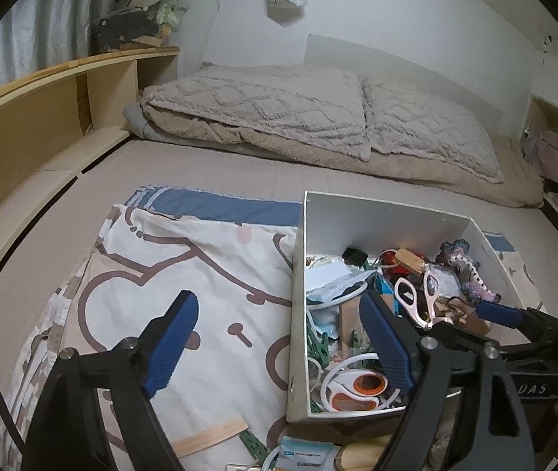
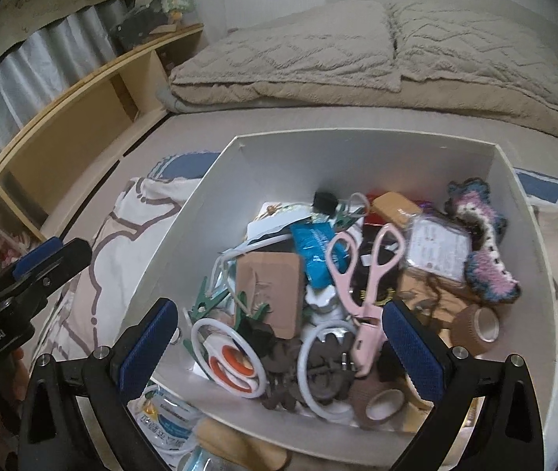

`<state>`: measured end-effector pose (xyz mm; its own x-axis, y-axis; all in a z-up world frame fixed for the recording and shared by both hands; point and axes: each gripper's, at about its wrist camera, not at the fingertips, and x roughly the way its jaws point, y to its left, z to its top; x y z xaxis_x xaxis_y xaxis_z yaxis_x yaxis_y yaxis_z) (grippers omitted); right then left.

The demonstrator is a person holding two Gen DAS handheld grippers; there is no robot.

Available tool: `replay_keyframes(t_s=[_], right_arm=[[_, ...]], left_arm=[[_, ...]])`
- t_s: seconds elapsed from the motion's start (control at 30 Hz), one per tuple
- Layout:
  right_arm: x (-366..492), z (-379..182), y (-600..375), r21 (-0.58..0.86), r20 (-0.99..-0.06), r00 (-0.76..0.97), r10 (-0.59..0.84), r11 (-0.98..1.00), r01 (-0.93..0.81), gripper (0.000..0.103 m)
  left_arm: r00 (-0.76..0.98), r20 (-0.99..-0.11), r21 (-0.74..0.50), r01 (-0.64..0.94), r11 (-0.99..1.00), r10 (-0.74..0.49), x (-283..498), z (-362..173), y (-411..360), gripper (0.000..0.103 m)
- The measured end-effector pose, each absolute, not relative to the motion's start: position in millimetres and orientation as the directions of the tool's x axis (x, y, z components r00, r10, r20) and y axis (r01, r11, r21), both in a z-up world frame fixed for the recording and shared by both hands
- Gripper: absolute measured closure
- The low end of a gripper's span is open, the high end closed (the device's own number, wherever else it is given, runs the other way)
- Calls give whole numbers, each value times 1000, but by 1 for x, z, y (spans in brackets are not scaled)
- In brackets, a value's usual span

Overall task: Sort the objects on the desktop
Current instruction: 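Open the right tool to release the white ring into the box, then lift both open tools up and back from the white box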

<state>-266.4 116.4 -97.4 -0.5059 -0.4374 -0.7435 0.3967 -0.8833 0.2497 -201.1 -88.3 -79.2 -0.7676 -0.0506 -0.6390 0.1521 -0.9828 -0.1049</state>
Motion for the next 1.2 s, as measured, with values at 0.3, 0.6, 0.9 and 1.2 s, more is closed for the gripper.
replay_keyframes(t_s=[0.3,0.6,0.9,1.2], right_arm=[[-255,-82,140,225,-715,-560,-419,-896,383,0],[-239,-66,164,208,-685,-608,-401,-908,365,0],[-222,-53,182,170,-661,-657,-364,-924,341,0],[-209,-39,191,164,-623,-694,-362,-927,336,0]], left_arm=[[-791,-611,-119,139,-983,-38,-191,-65,-82,4],[-803,-594,-88,120,-989,-45,-180,-54,-73,4],[-813,-581,-67,96,-993,-39,-165,-44,-62,4],[-808,-589,-61,90,-994,-37,-157,-37,-54,4]])
